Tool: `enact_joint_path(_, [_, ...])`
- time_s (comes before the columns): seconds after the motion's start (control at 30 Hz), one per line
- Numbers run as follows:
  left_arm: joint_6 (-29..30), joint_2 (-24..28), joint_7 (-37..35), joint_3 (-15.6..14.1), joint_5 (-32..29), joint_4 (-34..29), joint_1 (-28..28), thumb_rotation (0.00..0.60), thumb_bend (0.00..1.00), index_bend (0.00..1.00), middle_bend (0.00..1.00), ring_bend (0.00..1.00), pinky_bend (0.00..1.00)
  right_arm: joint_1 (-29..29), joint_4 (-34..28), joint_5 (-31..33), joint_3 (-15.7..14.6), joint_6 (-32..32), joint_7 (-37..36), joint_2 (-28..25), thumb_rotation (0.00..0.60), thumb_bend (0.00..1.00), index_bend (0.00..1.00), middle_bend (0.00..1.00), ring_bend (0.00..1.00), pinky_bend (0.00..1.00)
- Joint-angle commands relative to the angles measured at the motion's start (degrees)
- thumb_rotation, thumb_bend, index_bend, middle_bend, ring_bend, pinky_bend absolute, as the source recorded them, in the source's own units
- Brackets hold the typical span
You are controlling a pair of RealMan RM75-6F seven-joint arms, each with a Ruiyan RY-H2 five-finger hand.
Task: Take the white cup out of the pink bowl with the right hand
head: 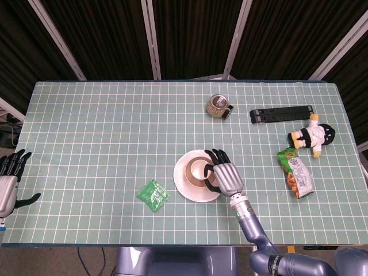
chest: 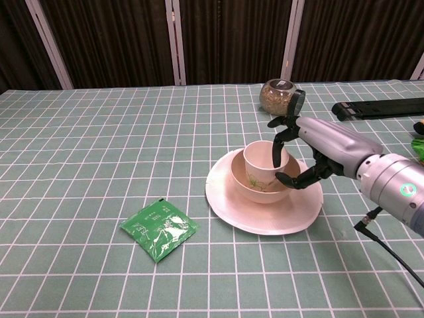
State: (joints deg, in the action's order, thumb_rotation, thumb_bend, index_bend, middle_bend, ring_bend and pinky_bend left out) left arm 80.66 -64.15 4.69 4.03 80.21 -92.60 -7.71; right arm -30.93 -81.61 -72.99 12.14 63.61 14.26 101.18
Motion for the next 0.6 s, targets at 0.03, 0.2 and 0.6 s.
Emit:
enact_joint_path(0.03, [0.0, -0.03, 0.03, -0.01, 0.0, 0.02, -0.01, 0.6, 0.0, 0.0, 0.0, 0.0, 0.0, 0.03, 0.36, 0.02, -0.13, 0.22, -0.51, 0.22, 0.6, 0.38, 0.6, 0.09, 0.0, 0.0])
enact_joint_path(0.2, [0.0, -0.08, 0.19, -0.05, 0.06, -0.02, -0.05, 0.6, 0.0, 0.0, 0.0, 0.0, 0.0, 0.2, -0.35, -0.62, -0.24, 1.19, -0.91, -0.21, 0.6, 0.4, 0.63, 0.1, 0.0, 0.0])
enact_joint_path(0.6, [0.16, -0.35, 1.0, -0.15, 0.25, -0.1, -0.11, 0.6, 0.0, 0.0, 0.0, 0.0, 0.0, 2.21, -9.63, -4.12, 1.39, 7.93, 1.66, -8.5, 0.6, 0.4, 0.63, 0.1, 0.0, 0.0])
